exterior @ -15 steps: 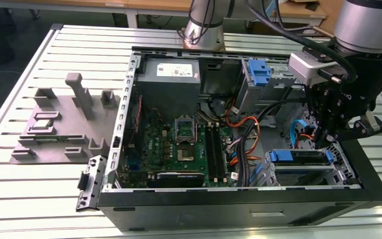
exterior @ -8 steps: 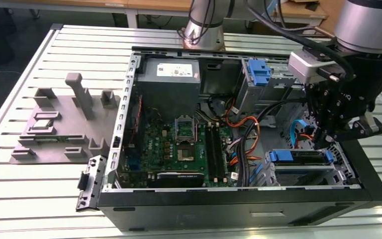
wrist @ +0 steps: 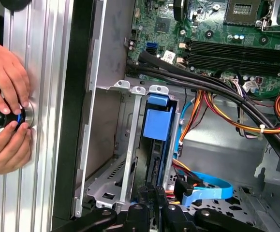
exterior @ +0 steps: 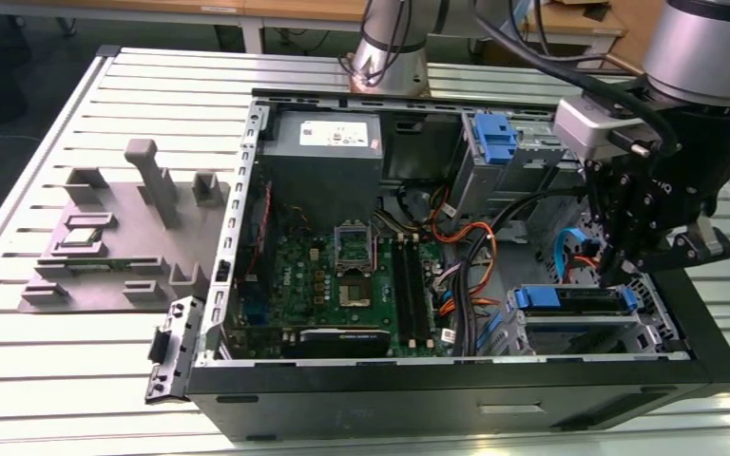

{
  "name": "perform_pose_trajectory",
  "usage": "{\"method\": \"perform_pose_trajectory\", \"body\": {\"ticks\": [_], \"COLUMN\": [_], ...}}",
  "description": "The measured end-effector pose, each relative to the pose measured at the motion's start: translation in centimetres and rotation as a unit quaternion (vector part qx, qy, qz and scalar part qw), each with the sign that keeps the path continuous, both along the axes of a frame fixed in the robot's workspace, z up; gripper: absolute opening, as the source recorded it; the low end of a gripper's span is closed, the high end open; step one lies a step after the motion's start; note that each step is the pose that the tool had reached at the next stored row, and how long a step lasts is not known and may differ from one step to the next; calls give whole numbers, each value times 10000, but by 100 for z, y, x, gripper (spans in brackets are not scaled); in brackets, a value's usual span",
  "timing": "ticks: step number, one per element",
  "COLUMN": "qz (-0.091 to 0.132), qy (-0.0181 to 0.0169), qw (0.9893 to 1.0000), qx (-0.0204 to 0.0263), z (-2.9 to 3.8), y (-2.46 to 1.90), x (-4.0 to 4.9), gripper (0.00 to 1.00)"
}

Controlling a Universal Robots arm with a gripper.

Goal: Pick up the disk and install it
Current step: 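Insert the first disk wire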

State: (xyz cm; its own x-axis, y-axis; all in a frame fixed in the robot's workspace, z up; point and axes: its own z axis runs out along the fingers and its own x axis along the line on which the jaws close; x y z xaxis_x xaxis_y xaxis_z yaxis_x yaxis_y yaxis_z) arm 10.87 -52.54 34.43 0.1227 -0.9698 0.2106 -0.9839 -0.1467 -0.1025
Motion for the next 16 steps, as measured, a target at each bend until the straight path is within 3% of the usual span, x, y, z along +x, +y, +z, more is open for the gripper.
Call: {"method": "perform_pose_trajectory", "body": {"ticks": [4, 10, 11, 14, 16], "qz": [-46, -203, -218, -245, -289], "qy": [102, 122, 126, 130, 130], "qw": [9999, 9997, 9997, 9995, 9993], "qx": [-2, 11, 28, 151, 179], "z": [-8, -26, -29, -45, -52], "y": [0, 0, -1, 0, 0], "x": [15, 19, 20, 26, 27], "gripper": [17, 17, 17, 17, 17]}}
